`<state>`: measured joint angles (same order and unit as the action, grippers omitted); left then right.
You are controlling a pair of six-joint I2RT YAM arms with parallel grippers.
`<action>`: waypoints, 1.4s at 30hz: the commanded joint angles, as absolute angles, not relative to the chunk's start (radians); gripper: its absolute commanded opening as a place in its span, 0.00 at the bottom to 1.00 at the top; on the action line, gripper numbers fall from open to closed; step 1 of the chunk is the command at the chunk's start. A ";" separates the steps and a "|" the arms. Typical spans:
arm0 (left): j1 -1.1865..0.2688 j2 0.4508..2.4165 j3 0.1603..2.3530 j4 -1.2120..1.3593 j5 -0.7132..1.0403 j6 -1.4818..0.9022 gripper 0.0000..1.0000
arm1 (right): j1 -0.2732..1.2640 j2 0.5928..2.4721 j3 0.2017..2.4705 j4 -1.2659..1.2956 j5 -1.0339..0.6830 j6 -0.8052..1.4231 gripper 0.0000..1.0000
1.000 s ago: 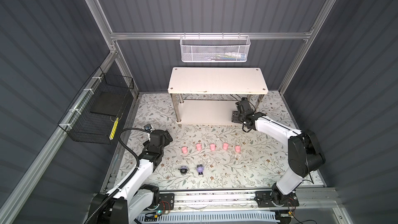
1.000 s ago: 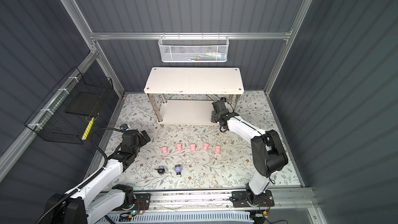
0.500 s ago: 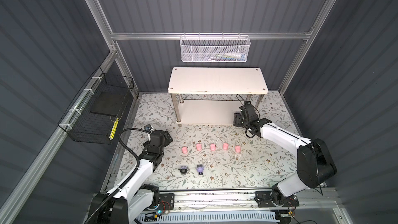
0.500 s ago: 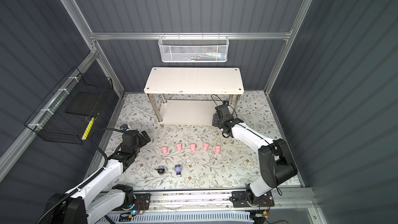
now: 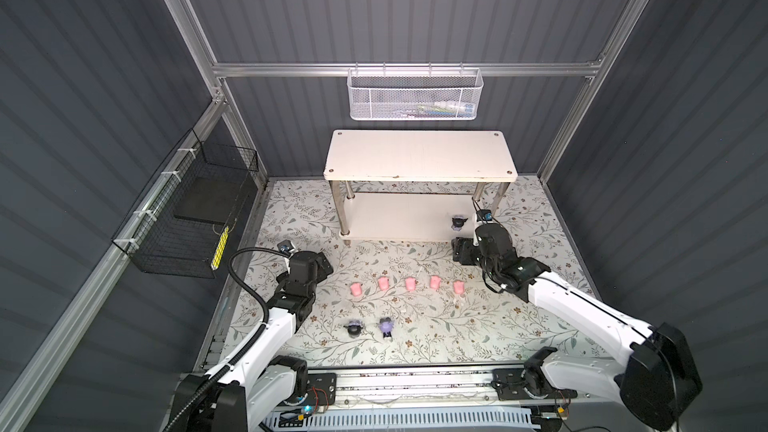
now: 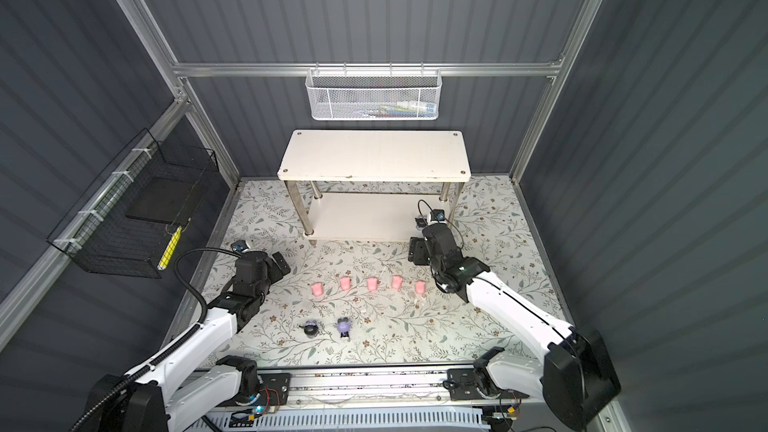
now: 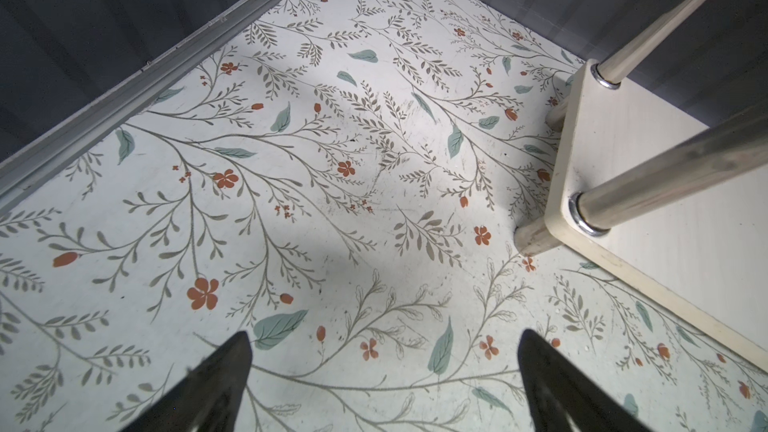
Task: Place and organize the plastic toys onto the shelf
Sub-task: 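Move the right gripper over the purple toy with black striped bow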
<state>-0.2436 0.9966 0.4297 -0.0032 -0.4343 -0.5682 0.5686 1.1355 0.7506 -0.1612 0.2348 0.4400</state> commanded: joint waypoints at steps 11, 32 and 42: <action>-0.256 0.628 0.451 -0.395 -0.369 -0.657 0.97 | 0.692 0.930 0.615 -0.266 0.283 0.528 0.81; -0.302 0.431 0.502 -0.634 -0.227 -0.726 0.99 | 1.042 1.175 0.733 -0.286 0.099 0.530 0.81; -0.302 0.572 0.480 -0.439 -0.308 -0.733 1.00 | 1.171 1.444 0.959 -0.370 -0.001 0.456 0.80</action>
